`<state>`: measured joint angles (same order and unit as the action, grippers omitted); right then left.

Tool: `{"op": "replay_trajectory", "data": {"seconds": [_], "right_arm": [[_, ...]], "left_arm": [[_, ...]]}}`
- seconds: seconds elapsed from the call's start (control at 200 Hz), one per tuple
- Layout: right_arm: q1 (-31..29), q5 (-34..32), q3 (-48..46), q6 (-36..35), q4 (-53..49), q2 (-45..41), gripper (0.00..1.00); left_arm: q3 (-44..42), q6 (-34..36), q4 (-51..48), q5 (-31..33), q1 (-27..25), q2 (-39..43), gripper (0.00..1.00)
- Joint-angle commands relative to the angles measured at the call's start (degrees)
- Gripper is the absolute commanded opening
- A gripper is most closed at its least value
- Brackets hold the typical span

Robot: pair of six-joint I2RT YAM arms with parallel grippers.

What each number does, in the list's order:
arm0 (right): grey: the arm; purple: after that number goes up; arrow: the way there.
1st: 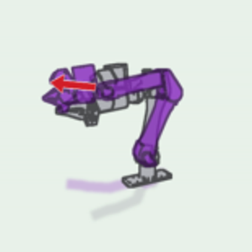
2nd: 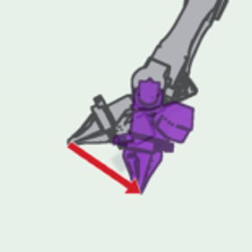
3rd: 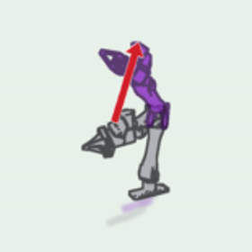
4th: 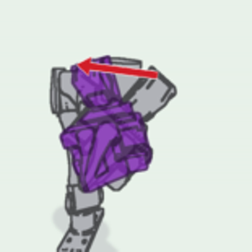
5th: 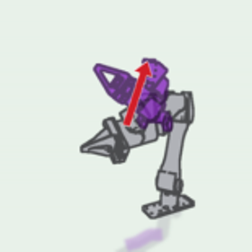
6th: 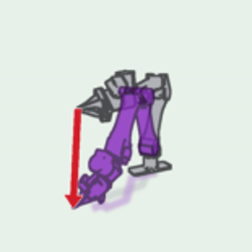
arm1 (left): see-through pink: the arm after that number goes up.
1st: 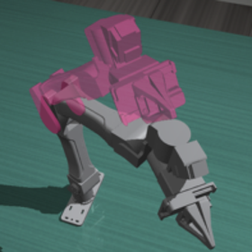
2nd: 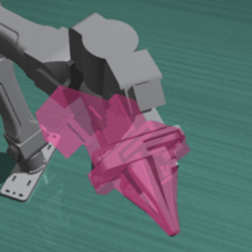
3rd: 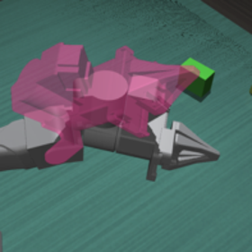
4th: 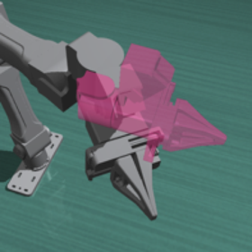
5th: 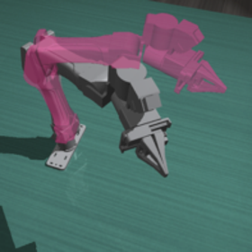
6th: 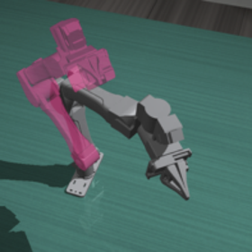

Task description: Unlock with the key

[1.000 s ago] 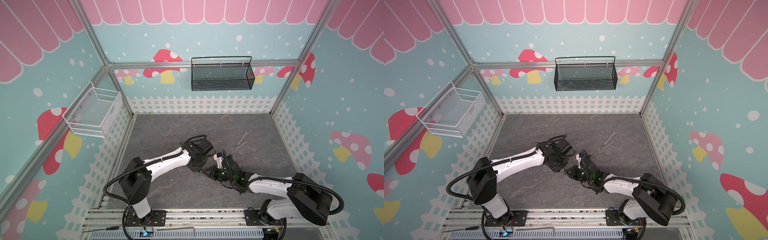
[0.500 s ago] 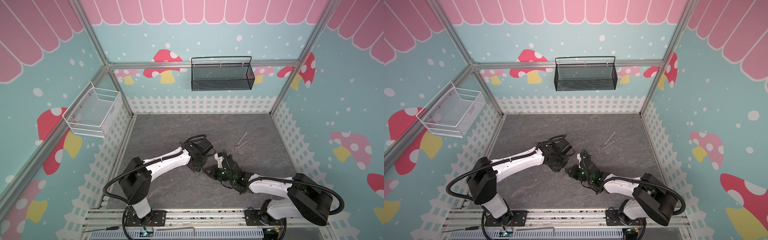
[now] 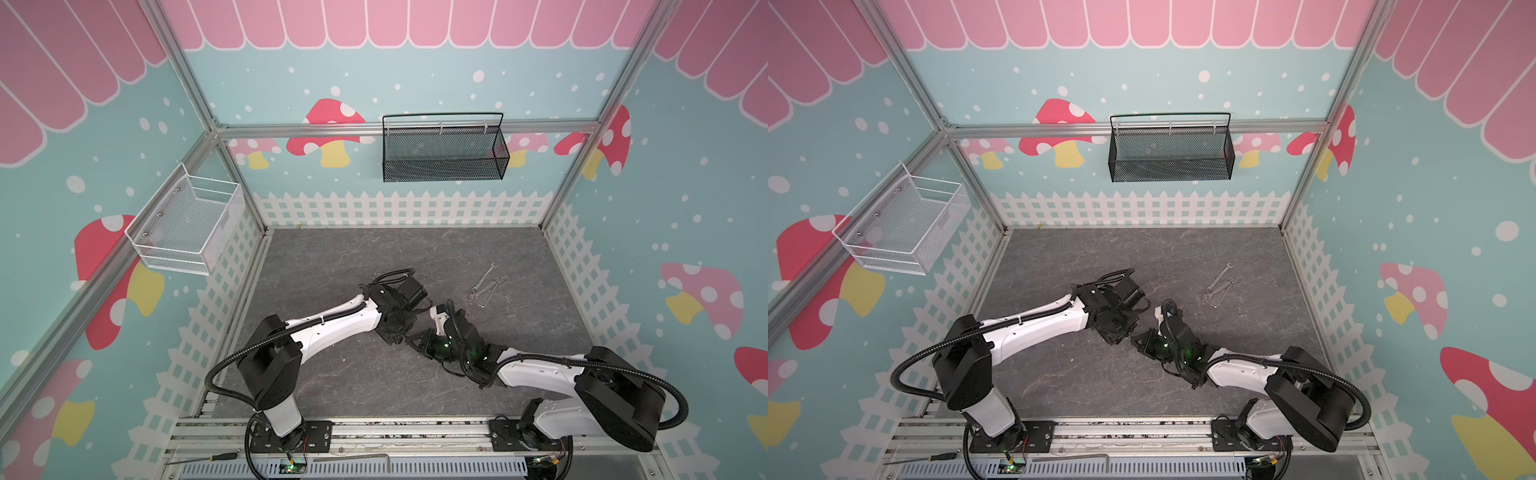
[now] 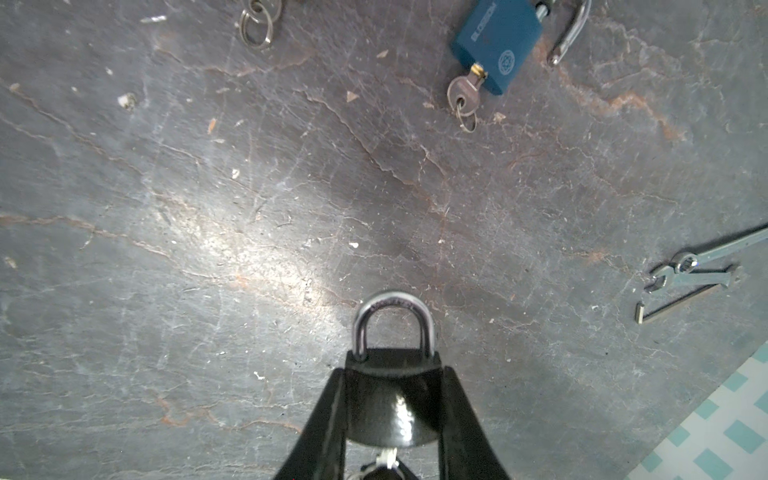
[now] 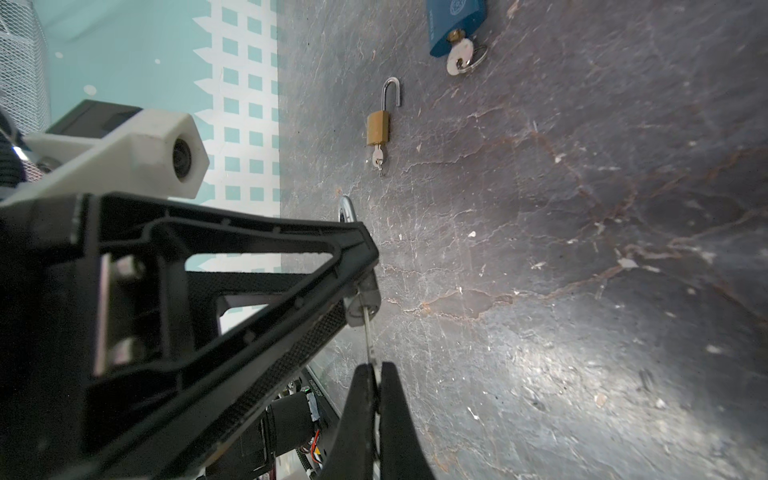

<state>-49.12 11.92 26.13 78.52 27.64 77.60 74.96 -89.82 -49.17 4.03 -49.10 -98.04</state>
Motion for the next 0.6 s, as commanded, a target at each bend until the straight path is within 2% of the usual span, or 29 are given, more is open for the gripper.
{"op": "replay_trajectory", "data": {"seconds": [0.0, 0.105, 0.4, 0.595], "right_arm": [[-0.26, -2.38, -0.92, 1.47, 3.52, -1.47, 0.0], [-0.27, -3.43, -0.03, -1.35, 2.01, -1.97, 0.0], [-0.28, -7.02, -0.99, -3.03, 3.53, -5.49, 0.0], [-0.27, -9.02, 0.54, -7.13, 3.71, -7.94, 0.0]], "left_arm": [[1.62, -1.93, 2.3, -2.49, -1.69, 2.82, 0.0], [1.98, -1.8, 2.93, -2.29, -2.78, 3.97, 0.0], [1.09, -2.74, 1.26, -0.17, -7.4, 6.6, 0.0], [0.79, -5.17, 2.06, -2.32, -9.95, 6.87, 0.0]]}}
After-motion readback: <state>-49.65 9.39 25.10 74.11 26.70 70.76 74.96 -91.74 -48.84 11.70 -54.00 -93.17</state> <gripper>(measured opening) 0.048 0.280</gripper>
